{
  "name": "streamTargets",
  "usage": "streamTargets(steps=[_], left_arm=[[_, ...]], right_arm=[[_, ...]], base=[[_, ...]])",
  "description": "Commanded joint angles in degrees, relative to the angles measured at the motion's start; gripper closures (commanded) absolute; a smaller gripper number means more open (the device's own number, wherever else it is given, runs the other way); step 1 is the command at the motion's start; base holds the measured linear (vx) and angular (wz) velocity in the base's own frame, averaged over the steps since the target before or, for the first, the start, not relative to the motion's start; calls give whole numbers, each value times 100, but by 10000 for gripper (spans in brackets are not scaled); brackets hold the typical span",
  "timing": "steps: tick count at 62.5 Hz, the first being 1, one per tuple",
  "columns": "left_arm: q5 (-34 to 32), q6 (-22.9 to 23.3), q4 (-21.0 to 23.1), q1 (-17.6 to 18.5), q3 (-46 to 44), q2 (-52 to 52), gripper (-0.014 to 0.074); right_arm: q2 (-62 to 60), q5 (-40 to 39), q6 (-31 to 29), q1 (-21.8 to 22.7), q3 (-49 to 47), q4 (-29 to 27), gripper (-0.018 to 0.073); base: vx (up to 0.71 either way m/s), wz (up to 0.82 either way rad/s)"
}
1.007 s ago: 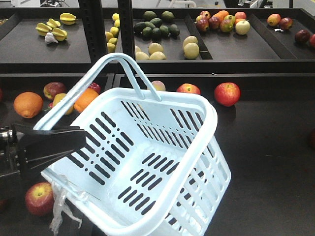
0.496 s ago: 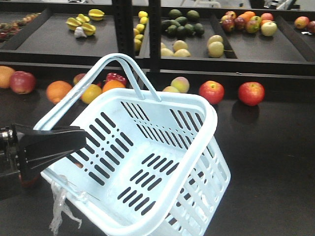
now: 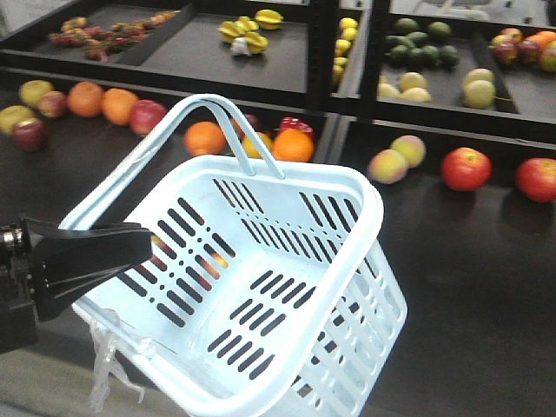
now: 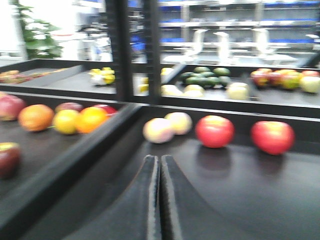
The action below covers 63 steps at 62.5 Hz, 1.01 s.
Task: Pick three apples into basket with both arms
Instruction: 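Drive the base away from the table holding the basket aloft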
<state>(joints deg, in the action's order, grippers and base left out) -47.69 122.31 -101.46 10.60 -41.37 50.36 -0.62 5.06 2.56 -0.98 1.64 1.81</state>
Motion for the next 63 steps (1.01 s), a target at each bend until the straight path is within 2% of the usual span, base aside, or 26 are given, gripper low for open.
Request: streamTargets(steps=[1, 63], left_arm=[[79, 83, 34, 26, -181, -55, 603], [73, 83, 34, 26, -181, -60, 603]], right_arm=[[-62, -404, -2, 38, 76, 59, 561], [-62, -404, -2, 38, 76, 59, 561]], base=[[-12, 50], [-15, 59]])
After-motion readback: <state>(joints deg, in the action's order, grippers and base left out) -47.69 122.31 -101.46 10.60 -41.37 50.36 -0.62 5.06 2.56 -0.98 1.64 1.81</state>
